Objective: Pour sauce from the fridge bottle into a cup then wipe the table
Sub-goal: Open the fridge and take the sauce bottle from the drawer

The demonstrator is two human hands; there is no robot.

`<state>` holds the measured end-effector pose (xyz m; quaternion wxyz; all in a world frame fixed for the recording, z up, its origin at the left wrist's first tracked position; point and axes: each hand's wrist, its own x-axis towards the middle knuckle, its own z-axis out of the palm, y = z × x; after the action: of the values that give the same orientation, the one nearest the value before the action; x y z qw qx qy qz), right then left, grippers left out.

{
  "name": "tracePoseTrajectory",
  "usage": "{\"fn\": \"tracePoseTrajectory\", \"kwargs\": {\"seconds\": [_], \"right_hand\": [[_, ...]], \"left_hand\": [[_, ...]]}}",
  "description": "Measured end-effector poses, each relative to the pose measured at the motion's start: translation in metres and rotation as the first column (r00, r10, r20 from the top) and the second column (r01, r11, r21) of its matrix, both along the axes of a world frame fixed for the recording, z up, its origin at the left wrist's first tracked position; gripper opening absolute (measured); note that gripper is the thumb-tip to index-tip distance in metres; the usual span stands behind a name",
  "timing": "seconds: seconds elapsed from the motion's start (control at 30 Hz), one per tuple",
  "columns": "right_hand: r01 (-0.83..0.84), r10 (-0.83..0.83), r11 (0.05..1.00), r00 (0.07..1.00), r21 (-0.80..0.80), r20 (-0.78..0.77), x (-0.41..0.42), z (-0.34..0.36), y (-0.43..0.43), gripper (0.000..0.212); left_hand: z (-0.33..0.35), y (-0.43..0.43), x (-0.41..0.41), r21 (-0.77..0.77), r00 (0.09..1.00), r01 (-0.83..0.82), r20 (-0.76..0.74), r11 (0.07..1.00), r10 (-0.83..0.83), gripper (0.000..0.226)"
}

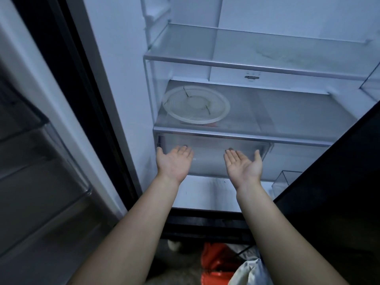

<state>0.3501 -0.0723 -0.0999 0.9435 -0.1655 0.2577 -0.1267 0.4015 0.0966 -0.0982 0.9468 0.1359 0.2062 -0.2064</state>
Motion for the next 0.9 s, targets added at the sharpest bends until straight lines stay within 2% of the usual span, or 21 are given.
{"fn": "tracePoseTrajectory", "kwargs": {"seconds": [0.9], "right_hand": [[-0.031,0.031,1.0,0.999,0.0,0.027,-0.072,-0.009,0.014,0.067]], "left_hand": [[0.022,0.025,-0.06,0.053,0.996,0.045,-0.079,0.998,-0.041,0.074]]}}
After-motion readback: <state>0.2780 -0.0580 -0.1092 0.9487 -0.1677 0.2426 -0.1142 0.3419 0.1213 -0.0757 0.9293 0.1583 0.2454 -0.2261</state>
